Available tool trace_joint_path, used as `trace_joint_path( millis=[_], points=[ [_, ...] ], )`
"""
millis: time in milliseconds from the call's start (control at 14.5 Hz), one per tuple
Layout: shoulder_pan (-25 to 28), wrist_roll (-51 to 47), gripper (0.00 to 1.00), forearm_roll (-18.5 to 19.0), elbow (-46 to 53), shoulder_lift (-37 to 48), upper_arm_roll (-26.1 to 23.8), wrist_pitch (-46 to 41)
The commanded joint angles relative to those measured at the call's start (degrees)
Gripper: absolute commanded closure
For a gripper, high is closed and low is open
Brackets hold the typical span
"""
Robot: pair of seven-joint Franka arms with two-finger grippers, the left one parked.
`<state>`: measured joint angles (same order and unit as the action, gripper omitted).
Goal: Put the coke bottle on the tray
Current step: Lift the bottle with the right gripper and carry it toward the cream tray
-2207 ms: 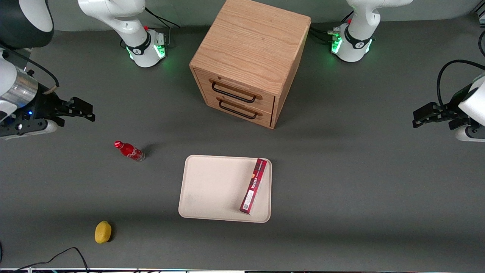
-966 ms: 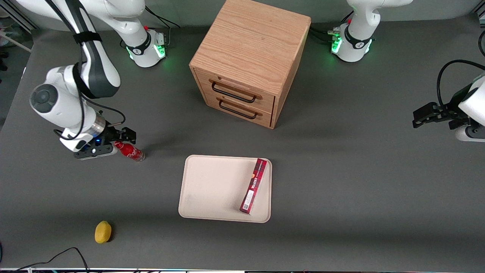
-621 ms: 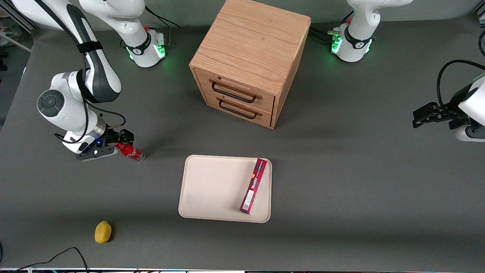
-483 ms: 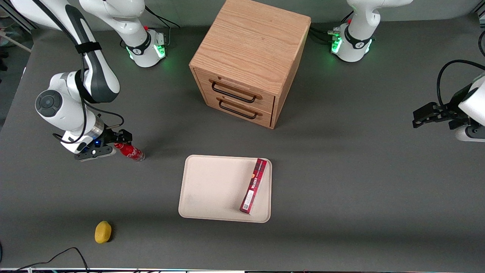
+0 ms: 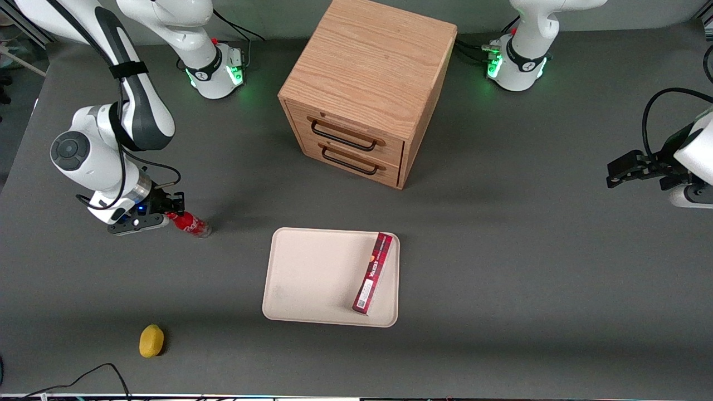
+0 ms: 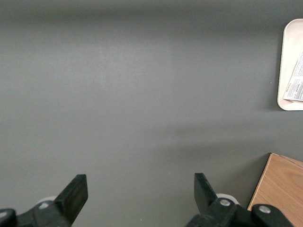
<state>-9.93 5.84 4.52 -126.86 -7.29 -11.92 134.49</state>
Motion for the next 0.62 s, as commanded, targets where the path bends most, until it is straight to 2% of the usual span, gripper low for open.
trace_joint_path(
  millis=[0,138,276,483,552],
  points=[
    [-0.5,-0.1,1.0,0.3,-0.3,2.9,-1.3,-2.7],
    [-0.3,-0.4,1.0,0.1,4.7,3.2,-1.4,-9.0],
    [0.2,-0.5,1.0,0.1,13.2,2.4,-1.4,-19.1],
    [0.3,-0.4,1.0,-0.5,29.0,0.7,-1.4,-36.6],
    [0.4,-0.3,1.0,-1.6,37.0,-1.6,-1.4,-43.6]
  ],
)
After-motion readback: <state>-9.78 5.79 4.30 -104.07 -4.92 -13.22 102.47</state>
